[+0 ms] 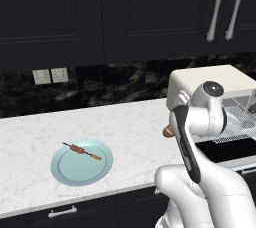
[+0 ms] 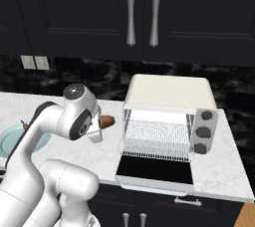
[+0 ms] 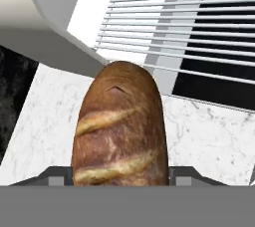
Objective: Pick up the kebab skewer and baguette bread, and place them inside the toaster oven. Close the toaster oven door and start by setting the timer.
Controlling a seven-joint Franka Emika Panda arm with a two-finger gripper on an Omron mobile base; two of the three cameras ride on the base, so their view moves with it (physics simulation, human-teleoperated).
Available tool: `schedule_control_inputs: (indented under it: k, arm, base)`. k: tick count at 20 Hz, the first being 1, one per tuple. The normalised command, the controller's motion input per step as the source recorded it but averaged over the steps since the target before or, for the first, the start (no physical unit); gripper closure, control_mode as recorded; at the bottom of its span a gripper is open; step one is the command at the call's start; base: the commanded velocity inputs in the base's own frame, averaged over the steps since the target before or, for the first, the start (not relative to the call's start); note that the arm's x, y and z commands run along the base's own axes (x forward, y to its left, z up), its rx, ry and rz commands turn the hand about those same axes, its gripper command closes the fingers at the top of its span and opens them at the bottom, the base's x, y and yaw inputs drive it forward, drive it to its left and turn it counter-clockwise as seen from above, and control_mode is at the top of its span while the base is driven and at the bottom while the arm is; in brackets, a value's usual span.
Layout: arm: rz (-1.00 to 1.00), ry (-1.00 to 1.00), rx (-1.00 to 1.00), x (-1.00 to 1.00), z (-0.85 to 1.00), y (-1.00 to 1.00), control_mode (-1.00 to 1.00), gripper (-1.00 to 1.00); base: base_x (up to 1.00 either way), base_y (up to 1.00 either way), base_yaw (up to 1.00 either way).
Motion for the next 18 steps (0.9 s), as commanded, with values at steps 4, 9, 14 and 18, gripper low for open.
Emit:
schedule_control_inputs:
  k: [4,9,14,18]
  arm:
    - [-0.14,0.0,0.04,-0.12,0.16,-0.5,-1.0,1.0]
    - [-0.01,0.0,0.07,-0.14,0.25,-0.56,-1.0,1.0]
    - [-0.04,0.0,0.12,0.0,0.04,-0.94,-1.0,1.0]
    - [-0.06,0.0,0.11,0.18,0.0,-0.91,-1.0,1.0]
  base:
    - [0.0,0.0,0.0]
    - [0.0,0.0,0.0]
    - [0.0,0.0,0.0]
    - [0.0,0.0,0.0]
